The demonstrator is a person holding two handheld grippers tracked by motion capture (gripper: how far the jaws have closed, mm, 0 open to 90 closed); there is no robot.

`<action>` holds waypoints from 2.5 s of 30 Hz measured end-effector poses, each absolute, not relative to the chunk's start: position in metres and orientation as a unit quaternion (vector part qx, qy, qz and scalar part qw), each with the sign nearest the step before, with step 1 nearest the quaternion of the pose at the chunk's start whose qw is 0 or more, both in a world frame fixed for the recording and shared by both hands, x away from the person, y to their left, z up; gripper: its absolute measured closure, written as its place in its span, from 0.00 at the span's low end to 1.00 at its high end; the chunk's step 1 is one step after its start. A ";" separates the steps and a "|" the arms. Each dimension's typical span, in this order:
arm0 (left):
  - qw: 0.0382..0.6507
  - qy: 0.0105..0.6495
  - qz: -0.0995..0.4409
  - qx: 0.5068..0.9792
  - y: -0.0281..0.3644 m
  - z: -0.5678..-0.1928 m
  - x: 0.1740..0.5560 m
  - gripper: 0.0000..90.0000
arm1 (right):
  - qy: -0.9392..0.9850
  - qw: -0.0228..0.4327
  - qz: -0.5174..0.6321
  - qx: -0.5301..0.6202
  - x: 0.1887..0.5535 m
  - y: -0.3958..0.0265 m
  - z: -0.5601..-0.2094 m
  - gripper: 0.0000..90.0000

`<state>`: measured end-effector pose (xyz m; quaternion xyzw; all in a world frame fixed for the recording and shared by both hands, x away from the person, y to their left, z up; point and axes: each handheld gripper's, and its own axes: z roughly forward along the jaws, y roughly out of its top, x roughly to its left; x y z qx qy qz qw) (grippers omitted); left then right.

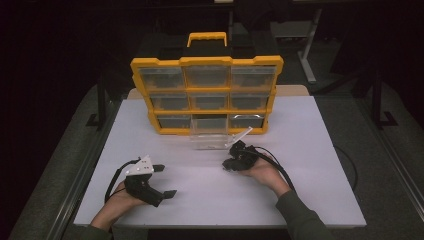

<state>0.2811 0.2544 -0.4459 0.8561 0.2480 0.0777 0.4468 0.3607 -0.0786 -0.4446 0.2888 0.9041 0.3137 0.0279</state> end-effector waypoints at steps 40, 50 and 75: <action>0.448 0.252 0.077 0.855 0.254 -0.446 0.281 0.00 | 0.888 0.051 0.331 0.315 0.368 -0.116 -0.398 0.96; 0.448 0.252 0.077 0.854 0.254 -0.446 0.281 0.00 | 0.890 0.064 0.332 0.307 0.376 -0.116 -0.372 0.96; 0.451 0.255 0.077 0.852 0.255 -0.446 0.281 0.00 | 0.895 0.083 0.341 0.275 0.405 -0.082 -0.322 0.95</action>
